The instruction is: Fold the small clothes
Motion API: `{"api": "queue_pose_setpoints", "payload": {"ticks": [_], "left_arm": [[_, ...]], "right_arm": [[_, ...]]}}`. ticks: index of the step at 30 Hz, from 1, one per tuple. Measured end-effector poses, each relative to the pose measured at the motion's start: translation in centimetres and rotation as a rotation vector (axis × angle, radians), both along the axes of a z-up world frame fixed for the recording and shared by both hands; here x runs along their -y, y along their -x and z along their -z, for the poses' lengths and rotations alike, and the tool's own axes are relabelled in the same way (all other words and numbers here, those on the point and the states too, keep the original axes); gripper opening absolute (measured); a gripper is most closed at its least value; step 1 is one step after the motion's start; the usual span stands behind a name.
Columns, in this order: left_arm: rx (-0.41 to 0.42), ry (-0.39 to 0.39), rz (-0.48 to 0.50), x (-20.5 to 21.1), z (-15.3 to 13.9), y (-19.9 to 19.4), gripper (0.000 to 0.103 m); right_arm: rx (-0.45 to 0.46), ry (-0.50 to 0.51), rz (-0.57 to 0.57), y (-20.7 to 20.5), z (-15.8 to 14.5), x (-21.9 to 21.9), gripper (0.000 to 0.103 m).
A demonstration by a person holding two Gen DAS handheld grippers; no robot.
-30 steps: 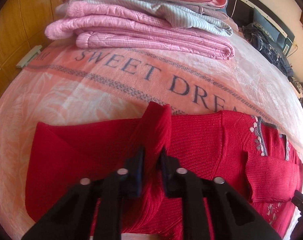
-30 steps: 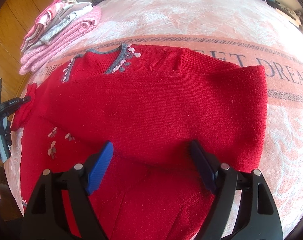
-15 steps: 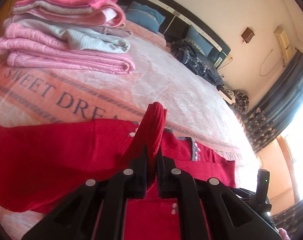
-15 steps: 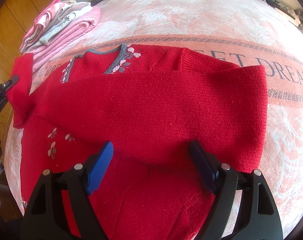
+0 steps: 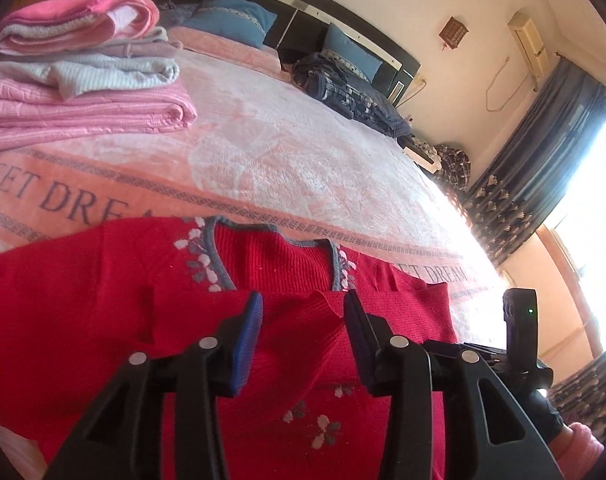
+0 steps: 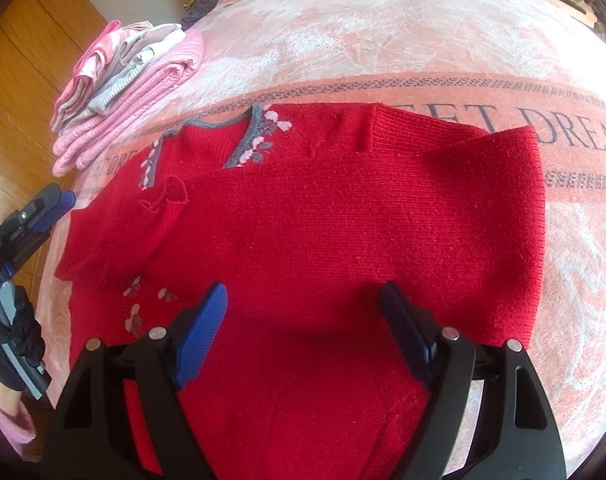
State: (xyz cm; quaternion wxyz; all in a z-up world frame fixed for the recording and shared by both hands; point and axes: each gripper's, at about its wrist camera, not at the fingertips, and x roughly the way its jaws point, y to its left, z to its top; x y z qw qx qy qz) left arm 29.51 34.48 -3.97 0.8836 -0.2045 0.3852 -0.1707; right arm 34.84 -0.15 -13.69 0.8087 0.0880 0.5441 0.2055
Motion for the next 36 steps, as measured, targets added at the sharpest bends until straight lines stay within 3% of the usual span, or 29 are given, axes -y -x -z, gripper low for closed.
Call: {"api": "queue_pose_setpoints", "payload": {"ticks": [6,11,19,22,24,32,36], "left_arm": [[-0.035,-0.102,-0.081,-6.0,0.6,1.7,0.044],[-0.108,-0.136,-0.175,-11.9,3.0,3.2,0.044],[-0.180,-0.135,-0.223,-16.4,5.9,4.5,0.045],[-0.183,-0.141,-0.200,-16.2,6.3,4.6,0.047],[-0.181,-0.151,-0.186,-15.9,6.4,4.8,0.049],[-0.186,-0.148,-0.167,-14.9,6.5,4.8,0.051],[-0.192,-0.143,-0.129,-13.8,6.5,4.9,0.051]], "right_arm": [[-0.036,-0.127,-0.029,-0.9,-1.4,-3.6,0.076],[0.015,-0.083,-0.118,-1.5,-2.3,-8.0,0.070],[-0.041,-0.135,-0.124,-3.2,-1.7,-12.0,0.056],[-0.082,-0.137,-0.132,-3.5,-1.2,-13.3,0.033],[-0.103,-0.141,-0.140,-3.3,-0.9,-13.6,0.005],[-0.059,-0.200,-0.220,-0.3,-4.1,-11.0,0.005],[-0.121,-0.197,-0.264,2.7,-3.4,-8.8,0.012]]}}
